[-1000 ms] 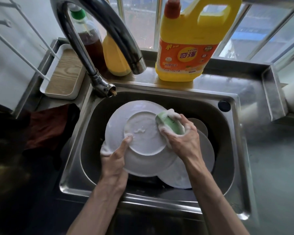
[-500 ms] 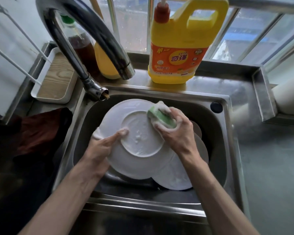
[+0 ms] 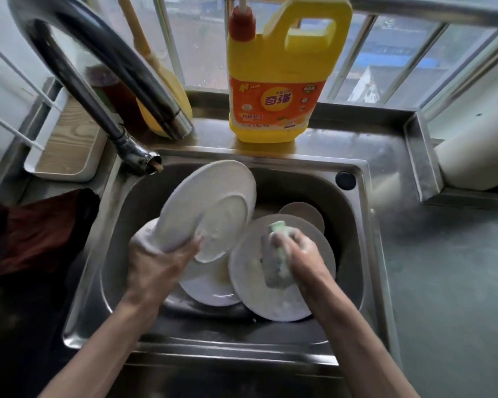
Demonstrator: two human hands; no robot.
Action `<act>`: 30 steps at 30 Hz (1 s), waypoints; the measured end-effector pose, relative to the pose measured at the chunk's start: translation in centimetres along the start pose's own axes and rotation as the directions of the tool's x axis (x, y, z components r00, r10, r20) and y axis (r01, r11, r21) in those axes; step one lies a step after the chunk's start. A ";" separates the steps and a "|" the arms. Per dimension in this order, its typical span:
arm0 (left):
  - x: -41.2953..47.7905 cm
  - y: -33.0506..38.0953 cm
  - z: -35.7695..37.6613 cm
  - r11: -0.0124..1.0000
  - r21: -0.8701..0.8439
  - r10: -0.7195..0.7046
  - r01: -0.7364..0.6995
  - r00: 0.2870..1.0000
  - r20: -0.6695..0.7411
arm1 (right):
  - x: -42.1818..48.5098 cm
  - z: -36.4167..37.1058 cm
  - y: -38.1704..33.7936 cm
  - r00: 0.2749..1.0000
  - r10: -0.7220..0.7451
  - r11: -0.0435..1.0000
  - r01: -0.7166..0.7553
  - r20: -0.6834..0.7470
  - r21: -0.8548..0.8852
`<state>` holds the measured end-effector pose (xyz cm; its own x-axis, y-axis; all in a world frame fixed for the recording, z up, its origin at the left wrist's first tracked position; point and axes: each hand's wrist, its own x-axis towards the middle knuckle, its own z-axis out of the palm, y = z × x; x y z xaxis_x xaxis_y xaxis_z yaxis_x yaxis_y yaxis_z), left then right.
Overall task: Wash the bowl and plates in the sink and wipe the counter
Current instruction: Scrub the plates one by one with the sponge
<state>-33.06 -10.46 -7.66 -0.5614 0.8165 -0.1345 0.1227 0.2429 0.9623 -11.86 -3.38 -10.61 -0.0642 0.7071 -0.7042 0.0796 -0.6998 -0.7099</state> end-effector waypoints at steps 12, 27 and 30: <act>-1.6 -2.6 1.7 0.329 0.175 0.454 -0.928 0.318 0.832 | 0.4 -5.6 -3.6 0.992 0.022 0.997 -0.031 0.125 0.076; 1.3 -3.9 2.7 0.899 0.081 -0.437 0.431 0.860 0.265 | 1.4 -6.5 -4.8 0.898 -0.380 0.866 0.430 0.223 -0.257; 1.2 -4.4 3.3 0.846 0.097 -0.531 0.525 0.807 0.260 | 2.1 -6.3 -4.8 0.865 -0.488 0.739 0.482 0.120 -0.470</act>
<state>-31.58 -8.84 -12.81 -0.3056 0.6658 -0.6807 -0.1118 0.6848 0.7201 -6.07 2.08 -8.59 -0.2138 0.9405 -0.2641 0.4958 -0.1285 -0.8589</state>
